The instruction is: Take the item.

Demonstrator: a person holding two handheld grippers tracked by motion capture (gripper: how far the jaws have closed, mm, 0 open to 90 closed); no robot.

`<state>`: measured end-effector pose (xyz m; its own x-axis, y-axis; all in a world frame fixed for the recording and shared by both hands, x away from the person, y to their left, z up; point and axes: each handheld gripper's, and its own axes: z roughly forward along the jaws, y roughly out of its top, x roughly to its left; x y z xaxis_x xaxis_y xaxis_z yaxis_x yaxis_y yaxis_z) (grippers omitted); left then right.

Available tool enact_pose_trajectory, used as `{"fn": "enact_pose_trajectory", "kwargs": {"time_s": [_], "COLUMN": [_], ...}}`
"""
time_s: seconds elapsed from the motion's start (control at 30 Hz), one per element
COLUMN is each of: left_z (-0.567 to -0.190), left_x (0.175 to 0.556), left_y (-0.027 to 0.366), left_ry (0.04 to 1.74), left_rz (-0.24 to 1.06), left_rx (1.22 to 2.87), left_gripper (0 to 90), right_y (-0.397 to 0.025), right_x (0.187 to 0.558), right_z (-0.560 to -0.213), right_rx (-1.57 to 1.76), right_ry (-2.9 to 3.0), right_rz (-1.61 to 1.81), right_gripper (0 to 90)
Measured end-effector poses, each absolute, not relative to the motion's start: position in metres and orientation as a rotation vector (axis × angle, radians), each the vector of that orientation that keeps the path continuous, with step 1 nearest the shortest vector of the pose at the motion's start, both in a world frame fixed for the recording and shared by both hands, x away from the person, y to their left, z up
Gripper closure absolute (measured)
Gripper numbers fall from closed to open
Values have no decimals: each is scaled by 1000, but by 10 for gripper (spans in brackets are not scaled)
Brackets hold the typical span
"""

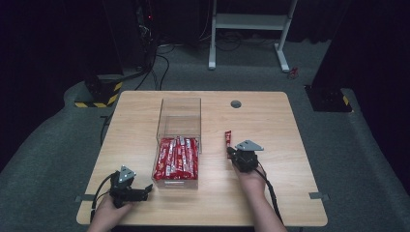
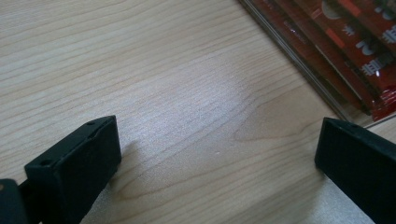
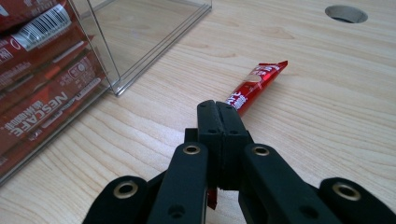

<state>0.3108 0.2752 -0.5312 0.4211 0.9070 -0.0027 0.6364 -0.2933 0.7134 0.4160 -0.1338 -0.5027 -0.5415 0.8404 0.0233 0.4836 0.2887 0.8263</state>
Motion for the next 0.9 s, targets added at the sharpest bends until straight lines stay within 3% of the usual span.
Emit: {"fn": "enact_pose_trajectory", "kwargs": {"time_s": [0.9], "left_z": [-531], "left_x": [311], "left_y": [275], "left_ry": [1301], "left_rz": [542], "left_rx": [2036], "left_gripper": [6], "right_y": [-125], "right_x": [420], "right_z": [-518], "right_rx": [1220], "right_ry": [2186], "right_rz": [1085], "right_gripper": [884]}}
